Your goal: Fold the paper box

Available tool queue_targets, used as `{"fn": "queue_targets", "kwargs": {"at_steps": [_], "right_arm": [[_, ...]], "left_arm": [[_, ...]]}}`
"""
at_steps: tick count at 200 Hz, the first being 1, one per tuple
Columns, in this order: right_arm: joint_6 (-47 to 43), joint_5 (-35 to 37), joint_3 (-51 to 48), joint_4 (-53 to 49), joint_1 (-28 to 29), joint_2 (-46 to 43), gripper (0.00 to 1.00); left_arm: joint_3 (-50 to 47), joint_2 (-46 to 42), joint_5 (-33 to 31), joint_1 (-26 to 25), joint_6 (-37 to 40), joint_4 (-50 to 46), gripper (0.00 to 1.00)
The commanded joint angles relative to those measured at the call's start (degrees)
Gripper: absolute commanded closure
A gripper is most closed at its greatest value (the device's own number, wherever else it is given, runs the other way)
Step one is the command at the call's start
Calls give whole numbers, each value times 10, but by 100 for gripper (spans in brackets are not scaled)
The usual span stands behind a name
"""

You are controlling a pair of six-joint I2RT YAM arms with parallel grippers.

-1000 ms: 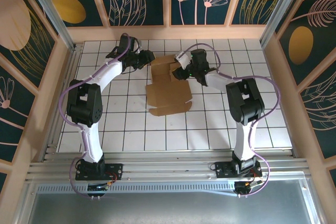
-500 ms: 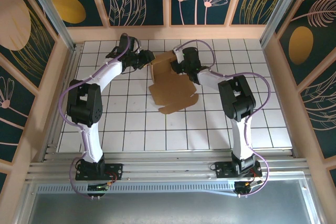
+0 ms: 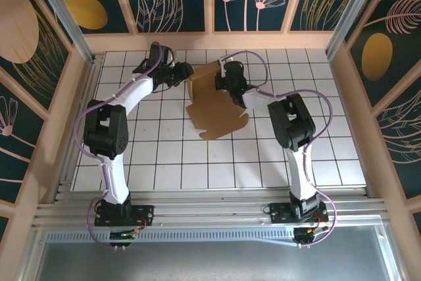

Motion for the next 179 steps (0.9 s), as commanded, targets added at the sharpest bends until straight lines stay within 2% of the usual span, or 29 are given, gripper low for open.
{"fn": "queue_targets", "kwargs": {"at_steps": [1, 11, 38, 60, 66, 82, 101, 108, 142, 167, 179], "right_arm": [[36, -49, -16, -3, 30, 34, 92], [36, -48, -12, -5, 31, 37, 88], [48, -75, 5, -12, 29, 45, 86], [82, -104, 13, -15, 27, 53, 79], [95, -116, 17, -17, 25, 58, 81], [123, -123, 41, -42, 23, 73, 96], [153, -117, 41, -41, 23, 76, 98], [157, -115, 40, -42, 23, 76, 95], [127, -123, 29, -68, 23, 51, 70], [113, -127, -13, -56, 23, 23, 67], [112, -129, -28, -47, 3, 17, 67]], "left_arm": [[-5, 0, 50, -22, -15, 16, 56], [-4, 3, 50, -22, -14, 16, 56], [0, 5, 50, -22, -14, 14, 56], [4, 7, 50, -22, -14, 11, 56], [7, 9, 50, -22, -13, 10, 56], [16, 15, 50, -22, -11, 3, 56], [18, 17, 50, -22, -10, 0, 56], [21, 17, 50, -22, -8, -2, 56], [40, 23, 48, -22, 7, -24, 56], [57, 29, 45, -21, 15, -38, 56], [61, 31, 44, -21, 15, -40, 56]]}}
